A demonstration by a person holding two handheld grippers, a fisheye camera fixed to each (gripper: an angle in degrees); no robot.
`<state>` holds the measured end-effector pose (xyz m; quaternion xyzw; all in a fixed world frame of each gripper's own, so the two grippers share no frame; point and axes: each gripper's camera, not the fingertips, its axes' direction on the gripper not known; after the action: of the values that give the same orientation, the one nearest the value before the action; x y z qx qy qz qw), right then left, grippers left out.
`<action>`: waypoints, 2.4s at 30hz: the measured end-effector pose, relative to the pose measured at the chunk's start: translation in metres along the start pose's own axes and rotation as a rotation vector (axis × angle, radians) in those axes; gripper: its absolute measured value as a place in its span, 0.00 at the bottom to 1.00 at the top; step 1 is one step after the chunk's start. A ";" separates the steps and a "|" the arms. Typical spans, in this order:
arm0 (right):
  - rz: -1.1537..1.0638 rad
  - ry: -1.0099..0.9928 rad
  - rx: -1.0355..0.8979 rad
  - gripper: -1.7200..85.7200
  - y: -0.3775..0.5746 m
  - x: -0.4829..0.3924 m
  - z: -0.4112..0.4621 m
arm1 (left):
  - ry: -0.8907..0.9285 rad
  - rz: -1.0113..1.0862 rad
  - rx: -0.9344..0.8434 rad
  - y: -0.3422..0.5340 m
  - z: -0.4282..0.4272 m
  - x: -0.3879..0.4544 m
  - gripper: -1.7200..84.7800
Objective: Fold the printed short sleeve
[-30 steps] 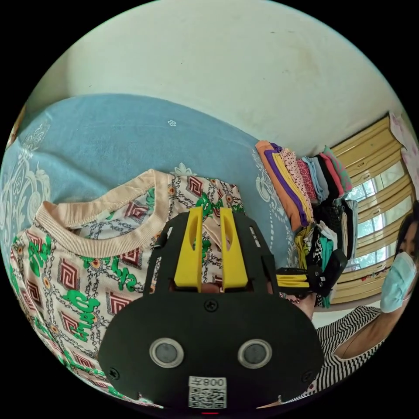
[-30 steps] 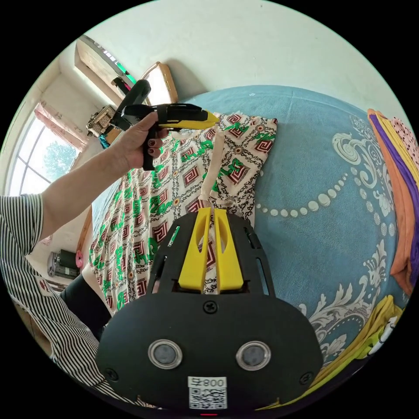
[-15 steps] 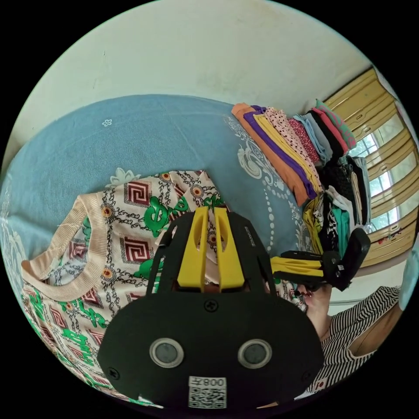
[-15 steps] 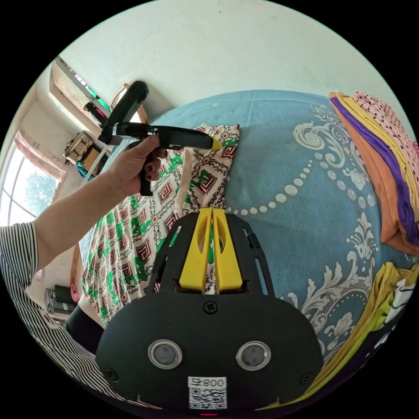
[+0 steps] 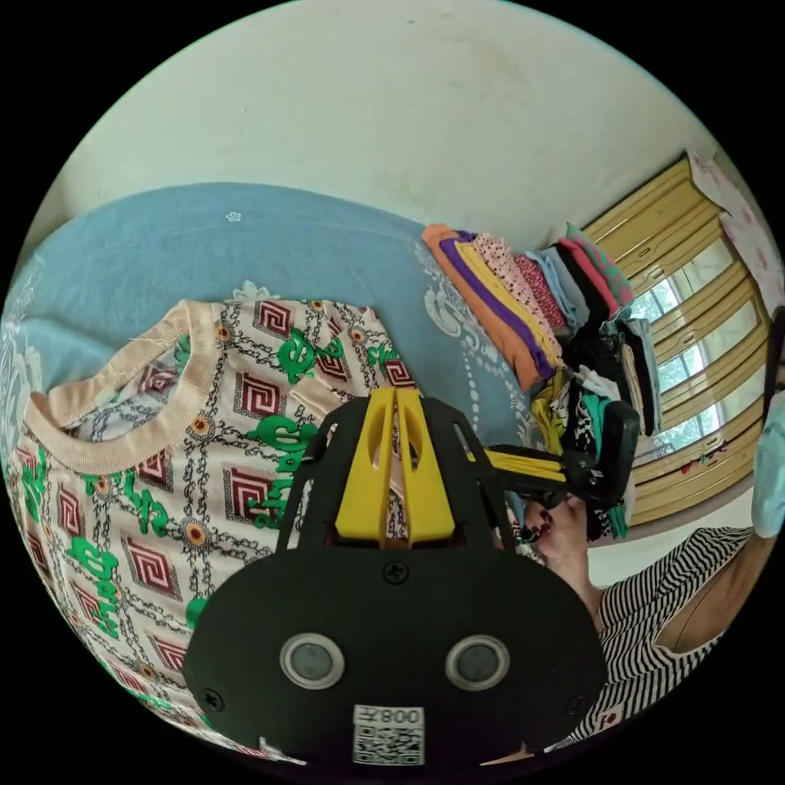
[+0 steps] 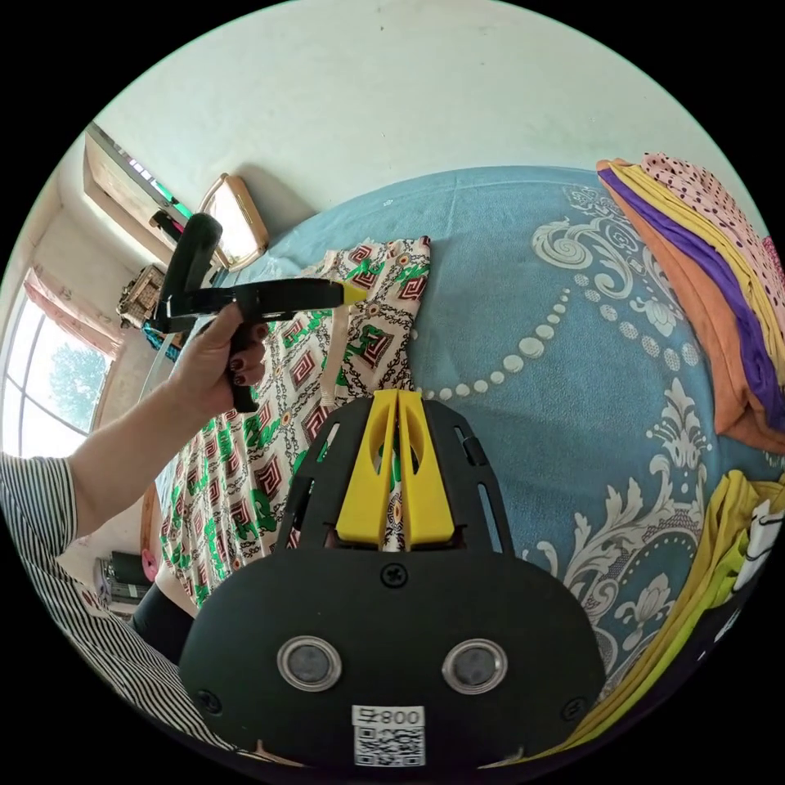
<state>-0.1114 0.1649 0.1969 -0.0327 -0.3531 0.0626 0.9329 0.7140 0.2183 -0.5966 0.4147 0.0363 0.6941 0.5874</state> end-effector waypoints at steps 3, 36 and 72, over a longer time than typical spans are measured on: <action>-0.005 0.005 0.007 0.02 -0.002 0.010 0.016 | 0.040 -0.061 0.059 0.030 -0.070 0.010 0.02; -0.570 -0.247 -0.369 0.11 -0.089 -0.295 0.441 | -0.050 -0.728 0.522 0.228 -0.576 -0.036 0.05; -0.401 -0.481 -0.319 0.04 -0.171 -0.164 0.612 | -0.390 -0.174 0.253 0.136 -0.492 0.266 0.05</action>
<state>-0.6226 -0.0173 0.5660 -0.0923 -0.5673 -0.1721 0.8000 0.3122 0.6164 -0.7036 0.6063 0.0447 0.5376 0.5843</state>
